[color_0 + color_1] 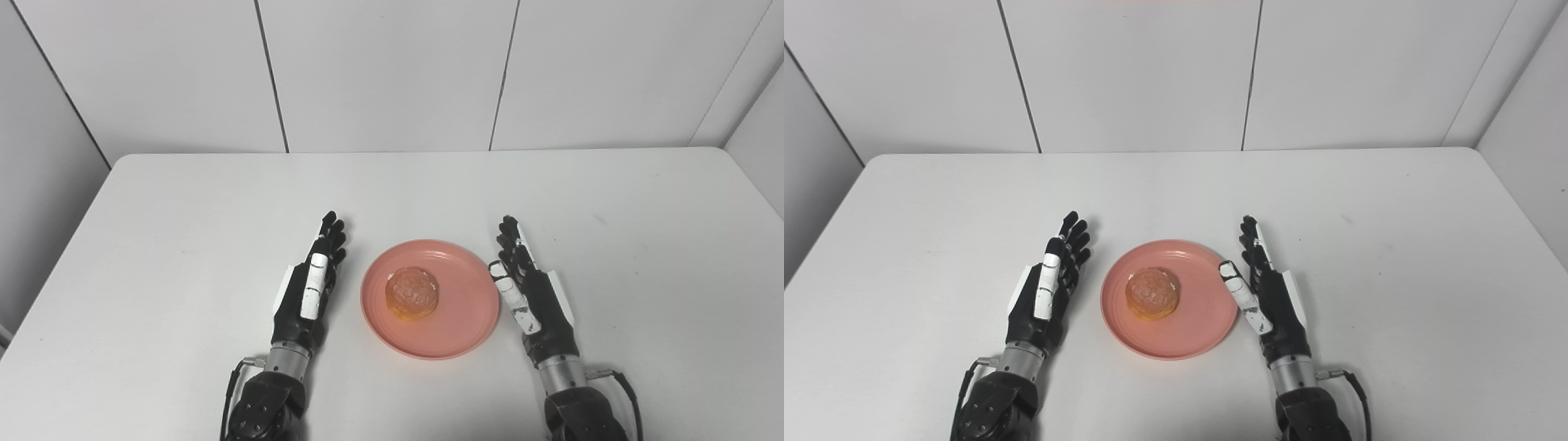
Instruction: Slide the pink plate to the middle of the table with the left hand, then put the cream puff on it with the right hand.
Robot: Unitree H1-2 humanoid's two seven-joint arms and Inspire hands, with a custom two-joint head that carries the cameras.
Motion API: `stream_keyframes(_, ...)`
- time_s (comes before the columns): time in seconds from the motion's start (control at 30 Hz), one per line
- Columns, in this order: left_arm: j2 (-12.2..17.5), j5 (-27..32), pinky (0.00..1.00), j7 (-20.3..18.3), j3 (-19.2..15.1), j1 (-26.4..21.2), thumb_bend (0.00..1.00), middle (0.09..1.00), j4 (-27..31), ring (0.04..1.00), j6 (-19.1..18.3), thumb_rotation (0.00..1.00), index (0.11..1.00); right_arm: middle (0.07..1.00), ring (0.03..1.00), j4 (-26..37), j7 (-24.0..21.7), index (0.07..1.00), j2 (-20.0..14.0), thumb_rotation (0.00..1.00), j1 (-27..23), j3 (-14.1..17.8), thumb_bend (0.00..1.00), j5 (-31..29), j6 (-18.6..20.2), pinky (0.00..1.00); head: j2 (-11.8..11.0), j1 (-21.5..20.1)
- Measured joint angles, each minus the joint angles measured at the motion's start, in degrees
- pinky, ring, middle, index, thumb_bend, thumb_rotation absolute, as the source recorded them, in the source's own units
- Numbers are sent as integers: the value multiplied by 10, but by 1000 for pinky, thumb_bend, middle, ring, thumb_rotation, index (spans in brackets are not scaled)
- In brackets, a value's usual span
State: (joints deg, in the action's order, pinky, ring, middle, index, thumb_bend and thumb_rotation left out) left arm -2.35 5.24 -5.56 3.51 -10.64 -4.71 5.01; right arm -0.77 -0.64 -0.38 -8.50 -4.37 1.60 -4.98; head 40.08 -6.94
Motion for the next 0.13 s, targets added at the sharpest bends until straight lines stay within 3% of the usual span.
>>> stream_keyframes(0.13,-1,-2,1000,1,1,2,660,1000,0,1000,13,982,1000,1000,1000,0,-8,1000,0,905,-1,6,672,-16,9,1000,3,10)
